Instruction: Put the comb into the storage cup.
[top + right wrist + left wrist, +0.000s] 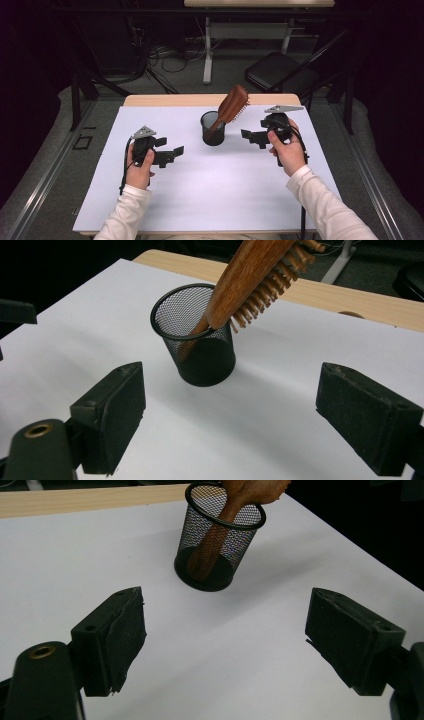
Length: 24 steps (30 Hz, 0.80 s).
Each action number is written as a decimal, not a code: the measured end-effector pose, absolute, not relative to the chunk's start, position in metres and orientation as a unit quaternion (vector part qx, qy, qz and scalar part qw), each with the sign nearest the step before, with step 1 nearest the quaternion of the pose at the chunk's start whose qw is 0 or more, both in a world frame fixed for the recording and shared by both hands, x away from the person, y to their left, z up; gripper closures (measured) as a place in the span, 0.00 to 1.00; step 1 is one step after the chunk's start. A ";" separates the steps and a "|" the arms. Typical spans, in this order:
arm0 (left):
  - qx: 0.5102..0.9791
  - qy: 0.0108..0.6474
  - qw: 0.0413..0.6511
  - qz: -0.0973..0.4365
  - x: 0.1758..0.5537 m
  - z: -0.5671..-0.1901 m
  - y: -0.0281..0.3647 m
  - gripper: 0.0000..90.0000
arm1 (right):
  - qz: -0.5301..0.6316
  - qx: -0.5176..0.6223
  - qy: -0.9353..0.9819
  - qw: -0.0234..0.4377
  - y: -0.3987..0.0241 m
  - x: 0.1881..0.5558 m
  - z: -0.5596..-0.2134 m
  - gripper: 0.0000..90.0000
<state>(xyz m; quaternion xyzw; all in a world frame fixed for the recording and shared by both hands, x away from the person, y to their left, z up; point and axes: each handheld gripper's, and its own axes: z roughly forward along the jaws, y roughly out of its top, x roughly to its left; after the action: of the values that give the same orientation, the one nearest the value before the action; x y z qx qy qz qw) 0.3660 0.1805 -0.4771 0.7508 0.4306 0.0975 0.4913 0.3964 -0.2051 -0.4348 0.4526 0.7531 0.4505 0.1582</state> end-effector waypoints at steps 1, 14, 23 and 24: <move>0.751 0.431 0.491 0.098 0.366 -0.477 0.180 0.18 | 0.450 0.450 0.756 0.157 -0.205 0.394 -0.436 0.14; 0.750 0.430 0.494 0.096 0.366 -0.477 0.181 0.18 | 0.445 0.437 0.766 0.158 -0.195 0.378 -0.453 0.14; 0.749 0.431 0.494 0.095 0.366 -0.476 0.181 0.18 | 0.450 0.432 0.767 0.150 -0.190 0.368 -0.466 0.14; 0.749 0.431 0.494 0.095 0.366 -0.476 0.182 0.18 | 0.451 0.432 0.766 0.149 -0.190 0.367 -0.468 0.14</move>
<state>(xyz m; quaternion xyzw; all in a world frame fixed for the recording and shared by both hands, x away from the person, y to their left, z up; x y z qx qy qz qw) 0.3656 0.1815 -0.4761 0.7491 0.4309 0.0950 0.4941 0.3665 -0.1902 -0.4676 0.4325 0.7663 0.4511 0.1492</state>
